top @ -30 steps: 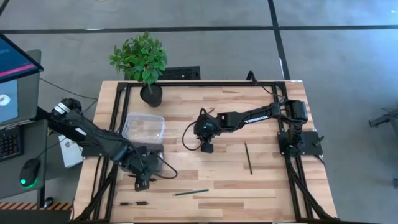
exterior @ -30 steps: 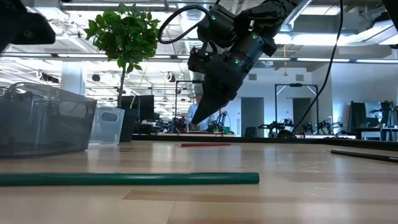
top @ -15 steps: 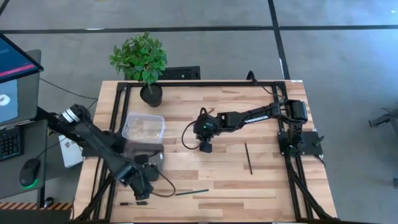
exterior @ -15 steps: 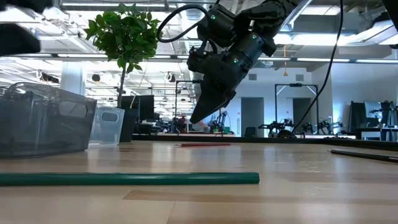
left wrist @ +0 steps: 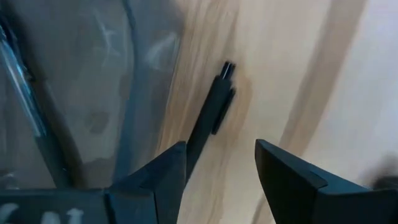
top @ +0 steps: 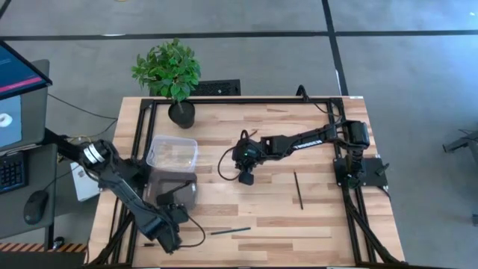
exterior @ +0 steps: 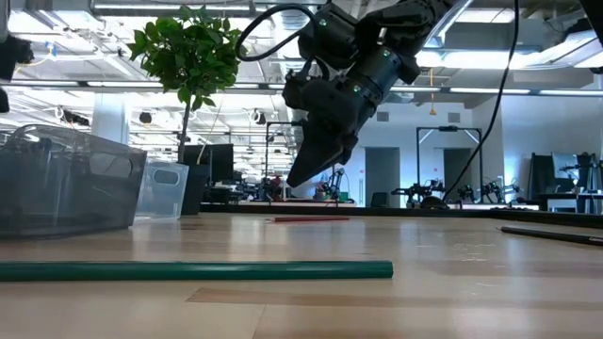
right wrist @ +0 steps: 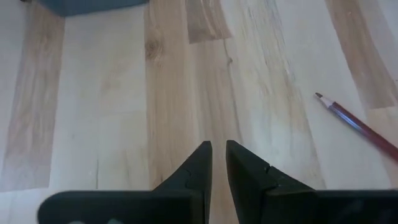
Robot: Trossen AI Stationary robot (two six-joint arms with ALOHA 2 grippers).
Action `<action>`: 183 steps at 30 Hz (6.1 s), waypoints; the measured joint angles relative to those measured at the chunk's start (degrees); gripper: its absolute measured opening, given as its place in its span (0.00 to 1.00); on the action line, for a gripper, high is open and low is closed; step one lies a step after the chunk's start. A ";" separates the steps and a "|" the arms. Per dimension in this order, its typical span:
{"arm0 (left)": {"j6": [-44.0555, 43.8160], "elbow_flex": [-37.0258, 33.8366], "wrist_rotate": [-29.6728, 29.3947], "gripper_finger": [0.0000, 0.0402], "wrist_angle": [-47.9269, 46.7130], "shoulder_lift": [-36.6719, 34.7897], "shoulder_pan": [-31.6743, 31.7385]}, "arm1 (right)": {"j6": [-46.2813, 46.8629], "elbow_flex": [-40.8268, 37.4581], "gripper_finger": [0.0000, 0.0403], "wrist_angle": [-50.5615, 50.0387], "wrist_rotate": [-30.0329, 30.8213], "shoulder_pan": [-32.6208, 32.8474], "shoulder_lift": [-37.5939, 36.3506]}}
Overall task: Sort pens & pencils
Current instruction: Put the top black pen into the black bin, then put the bottom left black pen into the black bin
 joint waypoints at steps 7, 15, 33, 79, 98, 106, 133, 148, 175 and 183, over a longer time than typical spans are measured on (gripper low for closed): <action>2.13 0.33 1.31 0.46 0.01 3.20 0.00 | 0.92 0.00 0.18 -0.06 0.20 1.27 0.00; 2.07 0.15 1.50 0.46 0.25 2.48 0.00 | 0.92 0.00 0.18 -0.06 0.22 2.21 0.00; 13.19 0.04 7.23 0.45 1.92 2.48 3.75 | 0.92 0.00 0.18 -0.26 0.22 2.23 0.00; 17.75 22.86 -4.98 0.04 -34.54 1.17 4.39 | 0.87 0.00 0.18 -0.30 0.22 2.23 0.00; 31.27 14.28 -8.22 0.04 -25.83 1.12 12.69 | 0.85 0.00 0.18 -0.43 0.22 3.35 0.00; 31.21 7.95 -4.89 0.04 -20.58 0.59 13.45 | 0.85 0.00 0.18 -0.39 0.22 3.37 0.00; 22.80 4.15 -7.31 0.19 -22.51 0.56 13.15 | 0.85 -0.02 0.18 -0.36 0.22 3.34 0.00; 11.14 18.43 -8.54 0.19 -26.51 -3.34 1.37 | 0.87 -0.02 0.18 -0.30 0.22 3.34 0.00; -17.27 20.24 -9.73 0.47 -11.74 -2.94 -9.93 | 0.92 -0.02 0.18 0.98 0.22 3.34 -0.02; -18.87 20.24 -15.05 0.47 -11.24 -2.94 -14.39 | 0.94 -0.02 0.18 2.82 0.22 3.34 -0.02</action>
